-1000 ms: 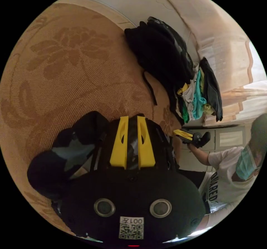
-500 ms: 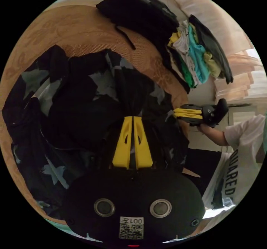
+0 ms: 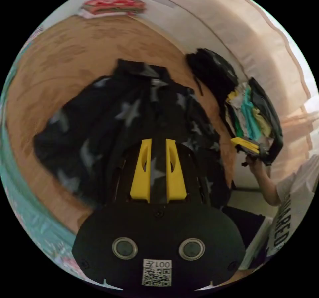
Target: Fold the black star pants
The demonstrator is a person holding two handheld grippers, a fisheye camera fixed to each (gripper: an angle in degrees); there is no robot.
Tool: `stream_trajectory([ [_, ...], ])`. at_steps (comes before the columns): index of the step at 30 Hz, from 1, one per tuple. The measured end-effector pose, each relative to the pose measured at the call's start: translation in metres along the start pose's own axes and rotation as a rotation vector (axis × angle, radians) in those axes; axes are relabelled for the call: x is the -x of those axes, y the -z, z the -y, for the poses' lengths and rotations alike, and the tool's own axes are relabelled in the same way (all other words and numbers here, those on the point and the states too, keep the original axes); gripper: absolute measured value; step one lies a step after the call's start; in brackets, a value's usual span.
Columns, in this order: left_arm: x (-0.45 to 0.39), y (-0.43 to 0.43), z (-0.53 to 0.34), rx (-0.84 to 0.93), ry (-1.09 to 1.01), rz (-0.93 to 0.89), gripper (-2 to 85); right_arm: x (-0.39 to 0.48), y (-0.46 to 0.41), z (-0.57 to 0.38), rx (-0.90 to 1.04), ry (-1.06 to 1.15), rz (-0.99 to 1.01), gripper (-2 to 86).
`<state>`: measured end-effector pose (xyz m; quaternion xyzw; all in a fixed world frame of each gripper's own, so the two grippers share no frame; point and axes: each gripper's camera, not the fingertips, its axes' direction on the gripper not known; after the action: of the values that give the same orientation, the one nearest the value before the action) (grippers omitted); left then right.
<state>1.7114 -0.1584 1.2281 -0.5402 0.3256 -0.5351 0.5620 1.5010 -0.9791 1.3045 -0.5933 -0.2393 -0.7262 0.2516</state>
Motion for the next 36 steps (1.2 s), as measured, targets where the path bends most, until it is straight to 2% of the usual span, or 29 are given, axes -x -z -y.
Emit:
stream_trajectory([
  [3, 0.051, 0.020, -0.077, -0.051, 0.197, 0.171, 3.8, 0.023, -0.019, 0.067, -0.036, 0.204, 0.032, 1.0],
  [5, 0.082, 0.026, -0.114, -0.076, 0.292, 0.212, 4.4, 0.041, -0.038, 0.113, -0.041, 0.306, 0.059, 1.3],
  [7, 0.109, 0.028, -0.145, -0.133, 0.355, 0.209, 5.5, 0.067, -0.067, 0.176, -0.073, 0.409, 0.124, 2.1],
  [9, 0.141, 0.027, -0.178, -0.233, 0.406, 0.111, 6.3, 0.089, -0.094, 0.226, -0.055, 0.480, 0.167, 3.1],
  [12, 0.171, 0.014, -0.205, -0.266, 0.433, 0.062, 4.2, 0.128, -0.140, 0.308, -0.024, 0.571, 0.233, 6.4],
  [17, 0.184, -0.011, -0.249, -0.292, 0.376, 0.091, -0.5, 0.190, -0.214, 0.421, 0.156, 0.689, 0.354, 10.7],
  [22, 0.199, -0.026, -0.303, -0.342, 0.400, 0.103, -0.4, 0.247, -0.276, 0.492, 0.432, 0.895, 0.405, 4.4],
  [24, 0.213, -0.026, -0.335, -0.396, 0.422, 0.064, 0.9, 0.256, -0.276, 0.506, 0.399, 0.929, 0.369, 3.3],
  [27, 0.233, -0.027, -0.371, -0.435, 0.419, -0.023, 6.2, 0.260, -0.262, 0.537, 0.231, 0.904, 0.391, 2.6],
  [30, 0.255, -0.036, -0.401, -0.455, 0.425, -0.123, 10.2, 0.252, -0.254, 0.574, 0.114, 0.878, 0.507, 2.3],
  [34, 0.278, -0.052, -0.423, -0.467, 0.426, -0.187, 13.1, 0.229, -0.258, 0.622, 0.147, 0.828, 0.738, 2.2],
  [36, 0.291, -0.064, -0.431, -0.502, 0.395, -0.281, 13.6, 0.218, -0.256, 0.637, 0.148, 0.826, 0.852, 2.1],
])
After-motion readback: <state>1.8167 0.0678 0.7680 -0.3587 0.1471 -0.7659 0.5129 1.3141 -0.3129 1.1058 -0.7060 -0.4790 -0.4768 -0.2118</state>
